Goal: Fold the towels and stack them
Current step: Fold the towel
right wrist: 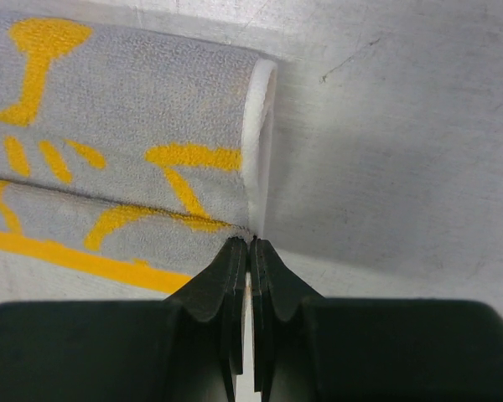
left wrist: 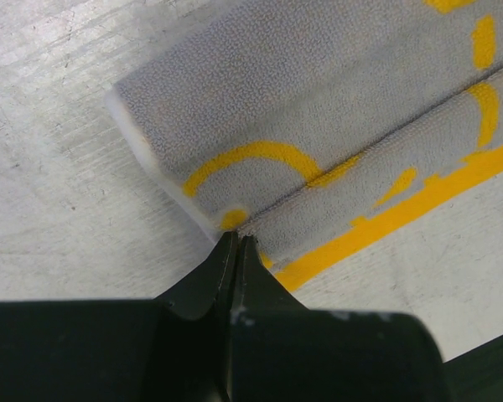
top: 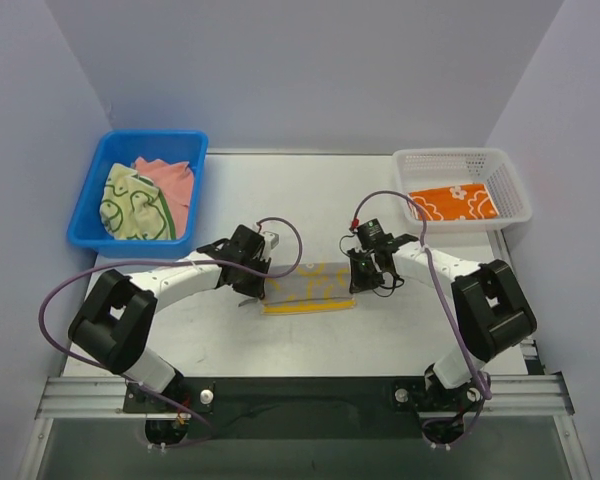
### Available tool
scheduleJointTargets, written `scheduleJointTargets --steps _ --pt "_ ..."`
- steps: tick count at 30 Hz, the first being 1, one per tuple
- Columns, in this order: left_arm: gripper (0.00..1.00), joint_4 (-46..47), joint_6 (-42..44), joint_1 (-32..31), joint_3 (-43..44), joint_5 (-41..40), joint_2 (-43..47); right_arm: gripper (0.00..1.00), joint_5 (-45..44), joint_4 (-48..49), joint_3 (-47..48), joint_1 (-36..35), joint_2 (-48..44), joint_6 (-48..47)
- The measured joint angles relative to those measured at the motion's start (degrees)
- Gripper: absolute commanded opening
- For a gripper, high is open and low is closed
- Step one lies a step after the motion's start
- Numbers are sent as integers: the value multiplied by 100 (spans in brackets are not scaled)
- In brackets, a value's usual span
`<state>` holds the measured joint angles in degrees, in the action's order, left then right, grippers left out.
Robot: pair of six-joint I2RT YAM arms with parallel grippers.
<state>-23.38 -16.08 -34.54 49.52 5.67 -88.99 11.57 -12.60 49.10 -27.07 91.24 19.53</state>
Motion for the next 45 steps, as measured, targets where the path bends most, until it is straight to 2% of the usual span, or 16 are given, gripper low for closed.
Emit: scheduleJointTargets --steps 5,25,30,32,35,38,41,45 --pt "6 -24 -28 -35 -11 -15 52 0 9 7 7 2 24 48" --pt "6 -275 -57 -42 -11 -94 741 0 11 -236 55 -2 -629 109" --pt "9 -293 -188 -42 -83 -81 715 0 66 -275 48 -7 -625 179" --pt "16 -293 -238 -48 -118 -42 625 3 85 -280 28 -35 -605 205" --pt "36 -310 -315 -98 -175 15 444 13 92 -299 2 -79 -533 245" --pt "57 -400 -378 -173 -249 59 446 30 90 -345 -48 -96 -511 282" --pt "66 -525 -463 -256 -267 103 625 44 94 -474 -50 -144 -584 304" --pt "66 -713 -590 -321 -267 164 1366 47 118 -809 37 -323 -1088 352"
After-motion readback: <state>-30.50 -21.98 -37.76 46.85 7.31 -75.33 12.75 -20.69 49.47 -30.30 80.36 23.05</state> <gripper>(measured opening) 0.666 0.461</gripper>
